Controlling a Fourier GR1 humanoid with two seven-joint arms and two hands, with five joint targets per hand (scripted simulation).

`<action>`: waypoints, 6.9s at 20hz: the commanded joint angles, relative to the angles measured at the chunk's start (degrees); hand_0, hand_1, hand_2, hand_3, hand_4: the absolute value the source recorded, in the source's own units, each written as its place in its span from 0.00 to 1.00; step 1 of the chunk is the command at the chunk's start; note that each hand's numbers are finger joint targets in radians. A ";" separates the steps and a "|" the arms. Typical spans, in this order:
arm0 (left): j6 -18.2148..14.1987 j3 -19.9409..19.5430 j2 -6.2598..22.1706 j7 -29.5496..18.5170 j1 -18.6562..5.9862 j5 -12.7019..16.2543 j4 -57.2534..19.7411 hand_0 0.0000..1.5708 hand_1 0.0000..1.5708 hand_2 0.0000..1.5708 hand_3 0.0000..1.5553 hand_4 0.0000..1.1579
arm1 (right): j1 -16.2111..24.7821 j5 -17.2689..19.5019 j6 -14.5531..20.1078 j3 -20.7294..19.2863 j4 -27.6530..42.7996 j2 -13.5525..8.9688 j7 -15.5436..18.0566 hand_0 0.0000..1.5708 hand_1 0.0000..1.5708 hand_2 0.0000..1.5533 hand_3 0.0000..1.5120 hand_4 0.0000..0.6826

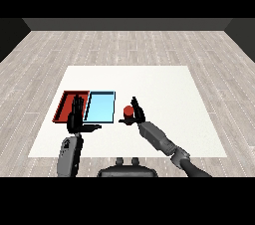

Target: Pick the red can and put it in the red box

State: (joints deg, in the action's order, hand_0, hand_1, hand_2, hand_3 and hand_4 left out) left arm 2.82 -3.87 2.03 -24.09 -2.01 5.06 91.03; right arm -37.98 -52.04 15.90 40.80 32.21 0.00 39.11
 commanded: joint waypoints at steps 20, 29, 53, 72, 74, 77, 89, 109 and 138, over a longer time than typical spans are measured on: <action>1.47 2.86 -0.63 -3.13 2.29 -1.10 -1.16 0.00 0.00 0.00 0.00 0.00 | -6.87 2.48 17.46 5.00 5.73 -1.16 -4.46 0.91 0.91 0.92 0.90 0.91; -1.34 7.29 -1.90 5.76 0.80 -3.48 4.43 0.00 0.00 0.00 0.00 0.00 | 1.20 11.64 23.99 4.91 26.48 -8.43 -7.52 0.93 0.93 0.93 0.92 0.94; -13.26 24.62 -2.02 7.23 -8.22 2.69 -11.29 0.00 0.00 0.00 0.00 0.00 | 7.56 28.80 16.50 -10.74 38.27 -4.68 -18.29 0.93 0.93 0.93 0.92 0.93; -13.83 26.30 -2.03 6.98 -12.87 8.68 -18.10 0.00 0.00 0.00 0.00 0.00 | 10.03 37.83 17.23 -10.91 44.12 -0.03 -24.68 0.92 0.92 0.93 0.91 0.92; -17.21 30.70 -2.03 4.19 -17.15 12.98 -23.08 0.00 0.00 0.00 0.00 0.00 | 9.24 33.80 18.03 -8.65 41.69 -0.02 -21.25 0.92 0.92 0.92 0.91 0.92; -22.35 35.54 -2.03 1.31 -20.57 15.88 -26.40 0.00 0.00 0.00 0.00 0.00 | 13.18 33.94 13.50 -9.61 41.76 -0.01 -17.95 0.95 0.95 0.93 0.91 0.91; -19.83 32.11 -2.00 4.07 -17.99 12.60 -20.80 0.00 0.00 0.00 0.00 0.19 | 6.55 28.65 21.15 -2.17 39.51 0.00 -20.18 0.95 0.95 0.94 0.91 0.95; -40.19 34.69 -1.99 1.03 -19.57 13.96 -26.25 1.00 1.00 0.97 0.91 0.78 | 8.15 26.94 20.17 -1.78 40.09 -0.02 -16.80 0.92 0.92 0.93 0.91 0.91; -38.78 27.00 1.70 9.48 -17.33 5.26 -19.05 1.00 1.00 1.00 0.95 0.98 | 21.16 36.51 11.60 -17.05 65.51 -11.22 -26.78 0.00 0.00 0.00 0.00 0.00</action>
State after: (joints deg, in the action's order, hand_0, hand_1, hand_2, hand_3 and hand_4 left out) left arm -35.05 23.56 2.53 -17.03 -19.10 12.10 68.70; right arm -21.34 -15.71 29.00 25.90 89.31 -6.23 14.45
